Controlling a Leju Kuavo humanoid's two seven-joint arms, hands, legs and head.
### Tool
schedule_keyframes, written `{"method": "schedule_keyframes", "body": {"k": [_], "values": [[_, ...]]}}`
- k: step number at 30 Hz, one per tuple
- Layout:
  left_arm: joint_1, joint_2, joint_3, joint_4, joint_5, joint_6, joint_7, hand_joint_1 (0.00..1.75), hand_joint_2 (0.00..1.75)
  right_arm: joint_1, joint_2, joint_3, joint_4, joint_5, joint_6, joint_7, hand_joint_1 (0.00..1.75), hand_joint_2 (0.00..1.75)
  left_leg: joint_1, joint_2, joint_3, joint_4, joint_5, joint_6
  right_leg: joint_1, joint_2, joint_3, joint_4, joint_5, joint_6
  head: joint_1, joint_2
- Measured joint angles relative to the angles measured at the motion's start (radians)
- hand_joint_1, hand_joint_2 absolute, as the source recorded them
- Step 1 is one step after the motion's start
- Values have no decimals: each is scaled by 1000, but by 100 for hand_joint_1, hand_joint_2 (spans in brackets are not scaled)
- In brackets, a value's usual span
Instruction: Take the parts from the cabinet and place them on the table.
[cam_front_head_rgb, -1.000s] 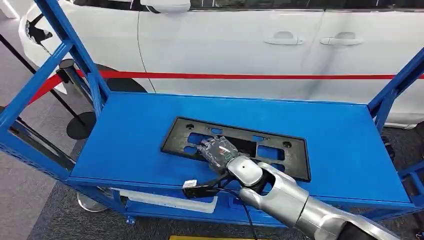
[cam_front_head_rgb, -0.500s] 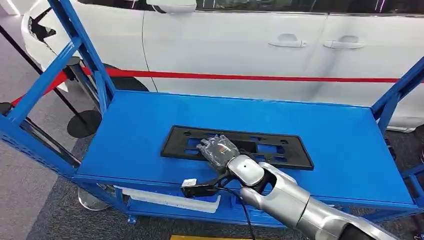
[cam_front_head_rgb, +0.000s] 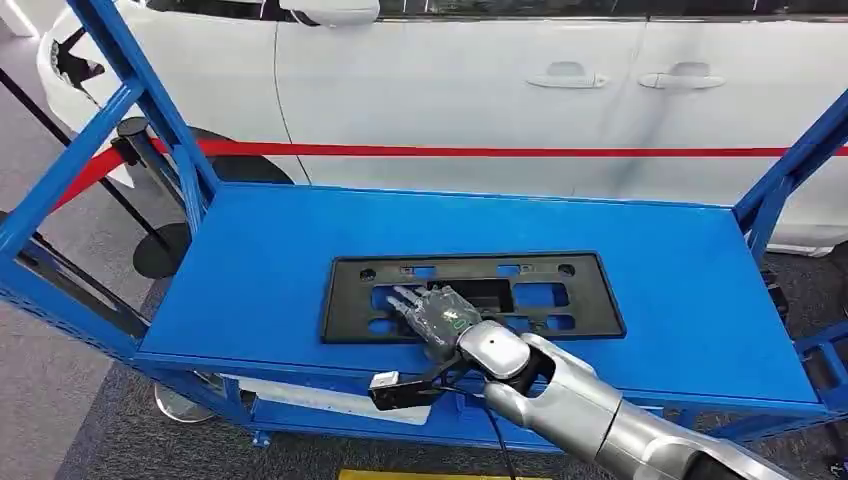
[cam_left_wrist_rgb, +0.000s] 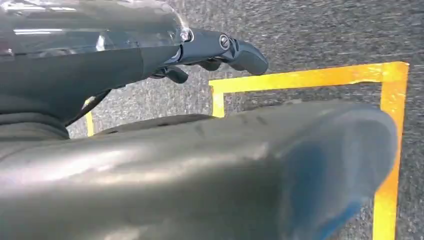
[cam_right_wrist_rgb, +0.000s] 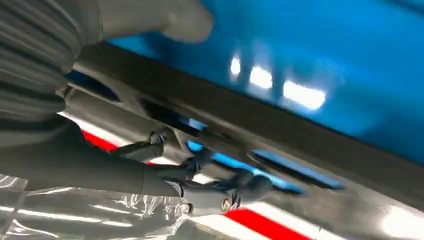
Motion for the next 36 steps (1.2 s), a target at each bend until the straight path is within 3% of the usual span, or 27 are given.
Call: {"method": "schedule_keyframes", "body": {"k": [4,5,6,7,9,10,11,12,14,15,16,19,21,22,25,26,27,28,29,30,31,32,34,36], "values": [[0,0,0,0,0,0,-5,0,0,3,0,-2,3,0,-12,2,0,175,-8,-2,2,-13,0,22,6,3,-1,-6,7,24,1,0],[0,-1,0,0,0,0,-6,0,0,4,0,-3,3,1,-14,1,0,175,1,-1,7,-23,7,32,5,4,-2,-4,2,31,1,0],[-2,-2,0,0,0,0,-8,0,0,6,-2,-6,4,1,-14,2,0,175,1,2,9,-28,11,40,2,2,-10,23,-21,33,2,0],[-3,-3,0,0,0,0,-10,0,0,8,-4,-6,5,1,-14,2,0,175,1,2,6,-28,11,44,3,2,-37,79,-58,34,2,0],[-1,-3,0,0,0,2,-10,0,0,17,-5,-8,5,2,-17,3,0,175,-2,2,3,-28,12,47,3,2,-119,247,-133,39,2,0],[0,-3,0,0,0,2,-10,0,0,19,-5,-9,5,2,-18,3,0,175,-3,2,3,-28,12,47,3,2,-145,299,-146,40,2,0],[1,-3,0,0,0,2,-10,0,0,19,-5,-10,5,2,-18,3,0,175,-4,2,4,-28,12,47,3,2,-152,311,-136,40,2,0],[0,-3,0,0,0,2,-11,0,0,19,-5,-11,5,2,-18,4,0,175,-4,1,5,-27,12,47,3,2,-133,268,-100,38,2,0],[-1,-3,0,0,0,2,-15,0,0,19,-5,-16,5,2,-19,6,0,175,-4,0,11,-26,9,44,3,1,-43,92,-10,29,2,0],[-1,-3,1,0,1,2,-18,0,0,19,-5,-20,5,2,-19,7,0,175,-4,-1,11,-25,7,41,5,0,-5,14,11,22,2,0],[-2,-4,2,0,3,2,-23,0,0,20,-5,-24,5,3,-20,10,0,175,-13,-2,7,-18,3,34,12,-1,0,-5,3,19,1,0],[-1,-4,5,0,3,-3,-26,0,0,23,-6,-39,5,5,-21,11,0,175,-10,-1,11,-27,7,18,17,3,-3,-4,5,8,2,0],[-3,-3,7,0,4,-3,-27,0,0,24,-6,-42,5,8,-21,11,0,175,-7,-2,8,-11,-9,8,5,0,4,-17,13,-4,1,0],[-3,-3,9,0,4,-3,-28,0,0,24,-6,-42,5,11,-23,11,0,175,-7,-2,-18,46,-49,3,3,-1,4,-18,13,-10,-5,0],[0,-2,15,0,3,-5,-29,0,0,29,-6,-46,6,32,-40,24,0,175,-2,-2,-127,277,-148,-8,5,-1,0,-17,13,-13,-4,0],[1,-2,16,0,3,-5,-28,0,0,31,-6,-48,6,36,-45,29,0,175,-2,-1,-139,301,-146,-10,5,-1,0,-17,13,-13,-4,0],[2,-2,18,0,3,-6,-28,0,0,32,-5,-51,6,42,-52,36,19,175,-2,-1,-127,270,-114,-9,5,-1,2,-16,13,-13,-4,0],[1,-2,19,0,3,-6,-28,0,0,32,-3,-55,6,47,-59,41,54,175,-2,-1,-97,207,-75,-7,5,0,3,-16,13,-13,-4,0],[-1,-2,21,0,3,-7,-28,0,0,32,-3,-60,6,51,-64,42,105,175,-2,-1,-55,117,-29,-4,5,0,5,-16,12,-11,-4,0],[-2,-2,22,0,2,-8,-29,0,0,34,-2,-63,6,53,-69,42,122,175,-2,-1,-9,20,10,1,5,0,6,-15,11,-8,-4,0],[-2,-2,23,0,2,-9,-29,0,0,36,-2,-67,7,53,-74,42,141,175,-6,-2,7,-21,4,6,12,0,4,-11,9,-2,-4,0],[-4,-2,24,0,3,-9,-29,0,0,41,-2,-70,8,53,-78,41,155,175,-8,-3,7,-23,5,14,13,1,-1,-10,10,5,-2,0],[-1,-2,24,0,4,-9,-31,0,0,52,-2,-72,8,53,-88,37,154,175,-12,-4,0,-21,7,23,11,-1,-4,-13,14,15,-2,0],[0,-5,25,0,6,-9,-33,0,0,63,-2,-80,8,56,-101,35,154,175,-4,-3,5,-34,18,40,5,-1,-6,-1,1,27,-2,0]]}}
